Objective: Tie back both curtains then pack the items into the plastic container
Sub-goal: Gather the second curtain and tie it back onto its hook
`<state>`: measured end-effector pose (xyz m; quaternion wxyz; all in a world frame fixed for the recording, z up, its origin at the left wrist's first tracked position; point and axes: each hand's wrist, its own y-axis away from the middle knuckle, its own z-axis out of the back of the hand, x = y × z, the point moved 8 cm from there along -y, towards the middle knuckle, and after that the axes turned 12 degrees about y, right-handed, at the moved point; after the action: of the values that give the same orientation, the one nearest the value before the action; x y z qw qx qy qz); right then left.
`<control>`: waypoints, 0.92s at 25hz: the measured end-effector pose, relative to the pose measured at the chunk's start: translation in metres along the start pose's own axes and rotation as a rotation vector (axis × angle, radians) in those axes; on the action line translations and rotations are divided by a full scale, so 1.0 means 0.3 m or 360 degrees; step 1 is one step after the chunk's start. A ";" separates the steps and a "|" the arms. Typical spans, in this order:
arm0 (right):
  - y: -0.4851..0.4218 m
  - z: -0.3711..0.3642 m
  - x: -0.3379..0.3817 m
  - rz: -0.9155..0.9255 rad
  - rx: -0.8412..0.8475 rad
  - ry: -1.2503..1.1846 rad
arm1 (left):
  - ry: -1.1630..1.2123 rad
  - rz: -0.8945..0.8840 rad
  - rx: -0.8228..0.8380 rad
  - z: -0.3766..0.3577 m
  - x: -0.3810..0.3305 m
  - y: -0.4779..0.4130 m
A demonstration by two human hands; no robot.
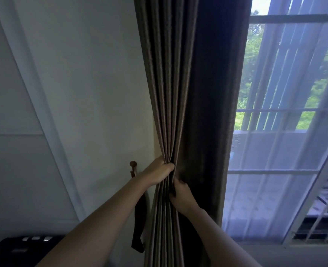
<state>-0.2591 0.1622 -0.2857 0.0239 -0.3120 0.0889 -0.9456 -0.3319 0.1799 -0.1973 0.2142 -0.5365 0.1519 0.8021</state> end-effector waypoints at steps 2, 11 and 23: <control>0.016 -0.019 0.037 0.0011 0.0083 0.0027 | -0.0036 -0.0057 -0.0068 0.003 -0.002 -0.014; 0.167 0.524 -0.002 -0.0051 -0.1741 0.0177 | -0.0180 -0.0062 -0.0218 0.058 0.020 -0.004; 0.006 0.048 -0.030 0.0091 -0.0030 0.0095 | -0.0195 0.0027 -0.0185 0.044 0.018 -0.005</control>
<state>-0.2433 0.1592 -0.2799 0.0453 -0.2813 0.1073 -0.9525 -0.3434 0.1884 -0.1972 0.1847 -0.4966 0.0963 0.8426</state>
